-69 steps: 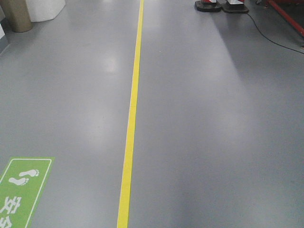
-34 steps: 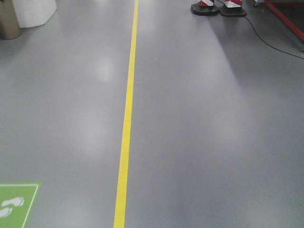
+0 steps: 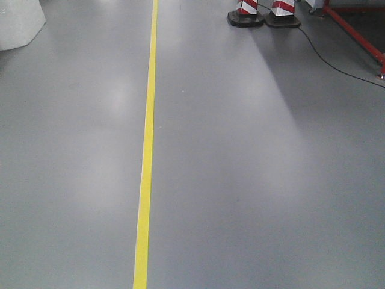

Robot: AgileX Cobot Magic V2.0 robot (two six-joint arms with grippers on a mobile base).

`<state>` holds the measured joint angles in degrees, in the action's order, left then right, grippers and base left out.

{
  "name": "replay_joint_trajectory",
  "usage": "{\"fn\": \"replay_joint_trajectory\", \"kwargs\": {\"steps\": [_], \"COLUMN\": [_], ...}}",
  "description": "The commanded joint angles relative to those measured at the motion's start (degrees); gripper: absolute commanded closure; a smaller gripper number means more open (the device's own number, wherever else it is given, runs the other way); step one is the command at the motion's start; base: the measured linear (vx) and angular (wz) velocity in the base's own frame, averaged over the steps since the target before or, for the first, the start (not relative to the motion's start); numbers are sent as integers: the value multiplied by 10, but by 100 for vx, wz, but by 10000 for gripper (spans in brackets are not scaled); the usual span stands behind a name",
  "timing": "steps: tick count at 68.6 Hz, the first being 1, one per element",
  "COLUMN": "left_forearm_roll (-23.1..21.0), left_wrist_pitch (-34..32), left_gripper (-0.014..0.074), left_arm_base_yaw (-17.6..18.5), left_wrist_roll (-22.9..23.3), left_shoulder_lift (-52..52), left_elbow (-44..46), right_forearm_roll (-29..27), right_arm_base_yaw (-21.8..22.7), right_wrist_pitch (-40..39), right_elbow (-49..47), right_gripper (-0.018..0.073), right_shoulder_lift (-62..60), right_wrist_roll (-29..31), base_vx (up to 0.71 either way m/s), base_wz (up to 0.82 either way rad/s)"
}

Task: Move and align brake pads A on conveyor
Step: 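Turn the base away from the table holding both brake pads, then drive along the yellow floor line past the striped cones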

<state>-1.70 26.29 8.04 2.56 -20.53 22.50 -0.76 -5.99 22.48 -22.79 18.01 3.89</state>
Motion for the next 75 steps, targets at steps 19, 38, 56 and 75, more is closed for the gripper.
{"fn": "replay_joint_trajectory", "kwargs": {"steps": [19,38,56,75], "left_forearm_roll": [-4,-4,-4,-4], "left_wrist_pitch": [-56,-56,-56,-56], "left_gripper": [602,602,602,602], "left_arm_base_yaw": [2,2,2,2], "left_wrist_roll": [0,0,0,0], "left_shoulder_lift": [-1,-1,-1,-1], "left_elbow": [17,17,17,17], "right_forearm_roll": [3,3,3,3], "right_arm_base_yaw": [0,0,0,0], "right_wrist_pitch": [-57,-53,-53,-53], "right_elbow": [-17,-17,-17,-17], "right_gripper": [566,565,565,565], "right_shoulder_lift": [4,4,4,4], "right_wrist_roll": [4,4,4,4], "base_vx": [61,65,68,72], "base_wz": [1,9,10,5]}}
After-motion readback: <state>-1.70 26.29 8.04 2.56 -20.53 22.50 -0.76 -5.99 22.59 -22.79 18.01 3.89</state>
